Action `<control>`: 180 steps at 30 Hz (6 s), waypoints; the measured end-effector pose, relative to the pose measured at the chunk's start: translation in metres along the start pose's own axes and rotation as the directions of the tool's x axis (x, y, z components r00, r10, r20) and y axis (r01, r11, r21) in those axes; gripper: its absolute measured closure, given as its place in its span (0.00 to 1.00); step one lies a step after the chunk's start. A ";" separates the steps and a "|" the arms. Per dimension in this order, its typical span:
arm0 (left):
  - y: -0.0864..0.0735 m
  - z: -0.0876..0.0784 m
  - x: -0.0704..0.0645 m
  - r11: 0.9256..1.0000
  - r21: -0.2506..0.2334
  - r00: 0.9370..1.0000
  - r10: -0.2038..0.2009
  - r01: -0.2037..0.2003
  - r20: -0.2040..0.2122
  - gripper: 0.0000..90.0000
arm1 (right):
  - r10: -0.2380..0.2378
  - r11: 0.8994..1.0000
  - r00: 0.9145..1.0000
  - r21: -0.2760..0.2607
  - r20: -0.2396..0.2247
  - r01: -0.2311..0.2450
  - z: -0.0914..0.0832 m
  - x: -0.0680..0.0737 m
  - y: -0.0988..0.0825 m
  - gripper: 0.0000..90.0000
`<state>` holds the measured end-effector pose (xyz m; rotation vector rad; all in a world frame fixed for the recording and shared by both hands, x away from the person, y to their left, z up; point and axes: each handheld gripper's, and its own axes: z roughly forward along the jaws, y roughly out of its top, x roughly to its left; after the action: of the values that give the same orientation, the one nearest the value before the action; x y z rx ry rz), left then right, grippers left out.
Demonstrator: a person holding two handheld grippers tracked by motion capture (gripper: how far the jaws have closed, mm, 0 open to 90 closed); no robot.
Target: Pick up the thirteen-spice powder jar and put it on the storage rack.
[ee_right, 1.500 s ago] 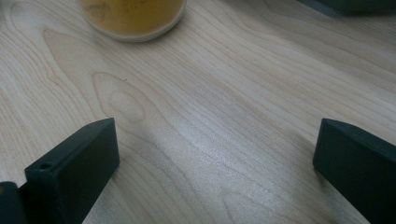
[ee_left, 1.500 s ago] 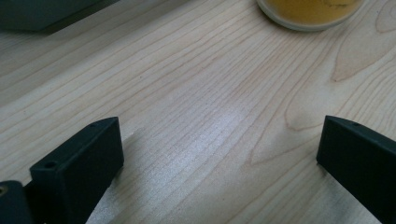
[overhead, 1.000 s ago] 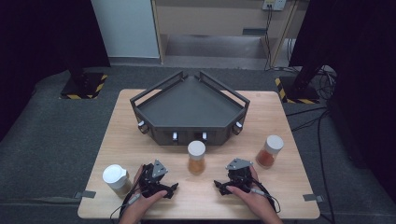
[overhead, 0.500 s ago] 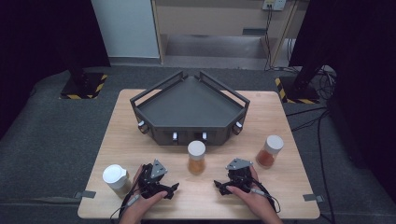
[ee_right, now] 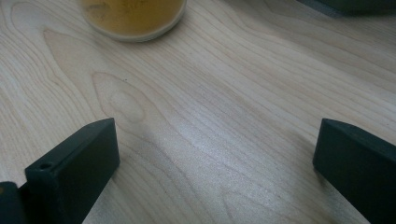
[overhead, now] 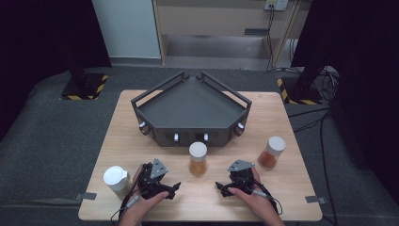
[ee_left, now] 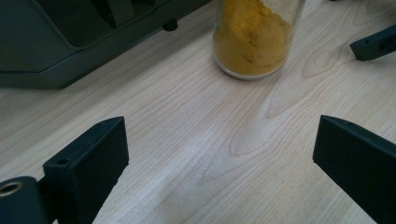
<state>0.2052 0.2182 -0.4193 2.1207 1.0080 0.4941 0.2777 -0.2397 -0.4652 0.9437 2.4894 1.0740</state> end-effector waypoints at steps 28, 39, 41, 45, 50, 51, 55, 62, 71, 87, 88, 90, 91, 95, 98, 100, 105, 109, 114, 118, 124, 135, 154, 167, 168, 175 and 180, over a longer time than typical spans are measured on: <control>0.010 -0.033 0.000 0.999 -0.036 1.000 0.016 -0.017 -0.022 0.03 | 0.000 1.000 1.000 0.000 0.000 0.000 0.000 0.000 0.000 0.01; 0.012 -0.043 0.000 0.998 -0.051 1.000 0.022 -0.023 -0.022 0.03 | 0.000 1.000 1.000 0.000 0.000 0.000 0.000 0.000 0.000 0.01; 0.013 -0.046 0.001 0.998 -0.051 0.999 0.024 -0.025 -0.027 0.03 | 0.000 1.000 1.000 0.000 0.000 0.000 0.000 0.000 0.000 0.01; 0.013 -0.050 0.002 0.998 -0.053 0.999 0.025 -0.027 -0.036 0.03 | 0.000 1.000 1.000 0.000 0.000 0.000 0.000 0.000 0.000 0.01; 0.013 -0.055 0.001 0.998 -0.063 0.999 0.025 -0.028 -0.044 0.03 | 0.000 1.000 1.000 0.000 0.000 0.000 0.000 0.000 0.000 0.01; 0.014 -0.056 0.001 0.997 -0.063 0.998 0.030 -0.033 -0.047 0.03 | 0.000 1.000 1.000 0.000 0.000 0.000 0.000 0.000 0.000 0.01; 0.017 -0.059 0.000 0.997 -0.061 0.998 0.038 -0.041 -0.048 0.03 | 0.000 1.000 1.000 0.000 0.000 0.000 0.000 0.000 0.000 0.01; 0.019 -0.065 0.000 0.996 -0.066 0.997 0.048 -0.052 -0.053 0.03 | 0.000 1.000 1.000 0.000 0.000 0.000 0.000 0.000 0.000 0.01; 0.017 -0.073 0.003 0.996 -0.073 0.997 0.048 -0.053 -0.062 0.03 | 0.000 1.000 1.000 0.000 0.000 0.000 0.000 0.000 0.000 0.01; 0.008 -0.087 0.011 0.995 -0.086 0.996 0.037 -0.045 -0.087 0.02 | 0.000 1.000 1.000 0.000 0.000 0.000 0.000 0.000 0.000 0.01; 0.007 -0.089 0.011 0.995 -0.087 0.995 0.035 -0.043 -0.091 0.02 | 0.000 1.000 1.000 0.000 0.000 0.000 0.000 0.000 0.000 0.01; 0.006 -0.090 0.012 0.995 -0.088 0.995 0.034 -0.042 -0.093 0.02 | 0.000 1.000 1.000 0.000 0.000 0.000 0.000 0.000 0.000 0.01; 0.005 -0.091 0.012 0.995 -0.093 0.995 0.029 -0.038 -0.095 0.02 | 0.000 1.000 1.000 0.000 0.000 0.000 0.000 0.000 0.000 0.01; 0.003 -0.096 0.015 0.994 -0.099 0.994 0.025 -0.036 -0.104 0.02 | 0.000 1.000 1.000 0.000 0.000 0.000 0.000 0.000 0.000 0.01; 0.001 -0.100 0.018 0.994 -0.103 0.993 0.019 -0.031 -0.114 0.02 | 0.000 1.000 1.000 0.000 0.000 0.000 0.000 0.000 0.000 0.01; 0.000 -0.101 0.019 0.994 -0.108 0.993 0.015 -0.028 -0.116 0.02 | 0.000 1.000 1.000 0.000 0.000 0.000 0.000 0.000 0.000 0.01; -0.005 -0.106 0.021 0.993 -0.114 0.992 0.002 -0.016 -0.125 0.02 | 0.000 1.000 1.000 0.000 0.000 0.000 0.000 0.000 0.000 0.01; -0.009 -0.109 0.024 0.993 -0.118 0.991 -0.007 -0.009 -0.131 0.02 | 0.000 1.000 1.000 0.000 0.000 0.000 0.000 0.000 0.000 0.01; -0.017 -0.113 0.027 0.992 -0.127 0.990 -0.021 0.003 -0.140 0.02 | 0.000 1.000 1.000 0.000 0.000 0.000 0.000 0.000 0.000 0.01; -0.021 -0.117 0.028 0.991 -0.131 0.989 -0.028 0.009 -0.145 0.02 | 0.000 1.000 1.000 0.000 0.000 0.000 0.000 0.000 0.000 0.01; -0.026 -0.121 0.030 0.991 -0.134 0.987 -0.035 0.014 -0.158 0.02 | 0.000 1.000 1.000 0.000 0.000 0.000 0.000 0.000 0.000 0.01; -0.036 -0.127 0.034 0.989 -0.147 0.984 -0.049 0.024 -0.169 0.02 | 0.000 1.000 1.000 0.000 0.000 0.000 0.000 0.000 0.000 0.01; -0.050 -0.127 0.036 0.989 -0.147 0.983 -0.055 0.029 -0.176 0.02 | 0.000 1.000 1.000 0.000 0.000 0.000 0.000 0.000 0.000 0.01; -0.060 -0.124 0.037 0.989 -0.143 0.982 -0.065 0.040 -0.179 0.02 | 0.000 1.000 1.000 0.000 0.000 0.000 0.000 0.000 0.000 0.01; -0.060 -0.124 0.037 0.989 -0.142 0.982 -0.066 0.040 -0.179 0.02 | 0.000 1.000 1.000 0.000 0.000 0.000 0.000 0.000 0.000 0.01; -0.064 -0.122 0.037 0.989 -0.141 0.981 -0.069 0.043 -0.182 0.02 | 0.000 1.000 1.000 0.000 0.000 0.000 0.000 0.000 0.000 0.01; -0.066 -0.121 0.038 0.989 -0.142 0.981 -0.072 0.046 -0.182 0.02 | 0.000 1.000 1.000 0.000 0.000 0.000 0.000 0.000 0.000 0.01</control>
<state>0.1225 0.3304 -0.3868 1.9437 1.1053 0.7231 0.2777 -0.2397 -0.4652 0.9435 2.4892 1.0743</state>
